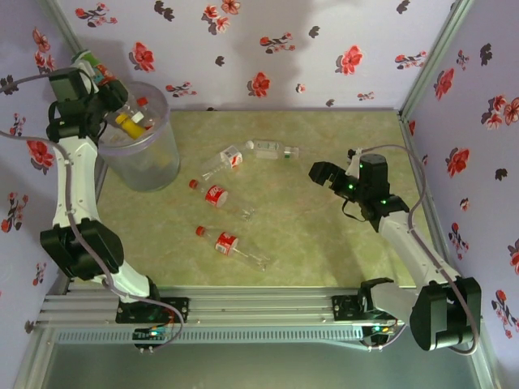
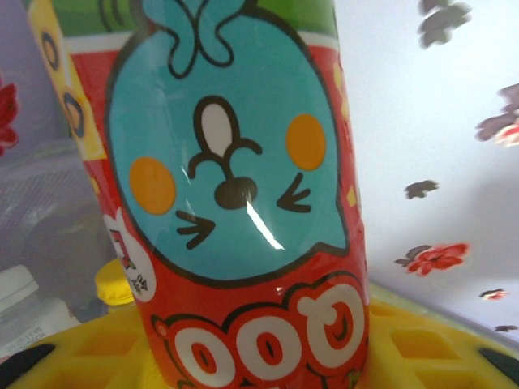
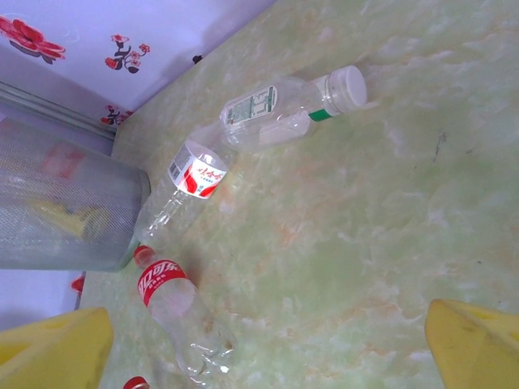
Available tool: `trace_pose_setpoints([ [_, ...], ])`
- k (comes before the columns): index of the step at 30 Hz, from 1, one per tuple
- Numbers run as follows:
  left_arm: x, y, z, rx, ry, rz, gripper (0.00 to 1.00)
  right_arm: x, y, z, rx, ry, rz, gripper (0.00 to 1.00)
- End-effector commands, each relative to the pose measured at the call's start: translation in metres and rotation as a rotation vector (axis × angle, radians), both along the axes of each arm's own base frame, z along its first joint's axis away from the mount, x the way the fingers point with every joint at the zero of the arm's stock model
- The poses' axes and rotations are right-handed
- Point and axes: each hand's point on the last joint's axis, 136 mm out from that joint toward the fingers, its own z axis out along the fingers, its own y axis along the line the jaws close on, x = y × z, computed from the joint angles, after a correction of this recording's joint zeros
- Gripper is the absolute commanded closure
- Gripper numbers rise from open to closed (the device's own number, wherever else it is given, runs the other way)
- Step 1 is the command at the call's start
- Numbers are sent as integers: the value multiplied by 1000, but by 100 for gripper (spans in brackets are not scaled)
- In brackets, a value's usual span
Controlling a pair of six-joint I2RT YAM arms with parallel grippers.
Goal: Put the plastic bottles in the bin
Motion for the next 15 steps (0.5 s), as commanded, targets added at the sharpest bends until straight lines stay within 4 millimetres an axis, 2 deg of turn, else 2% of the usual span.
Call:
trace_pose_setpoints([
  [1, 5, 9, -19, 9, 19, 40, 100, -2, -6, -3, -34, -8, -7, 1],
  [9, 5, 6, -60, 25, 82, 35, 100, 0, -3, -1, -40, -5, 12, 1],
  [15, 13, -21, -92, 39, 148, -34, 100, 1, -4, 0, -47, -8, 6, 1],
])
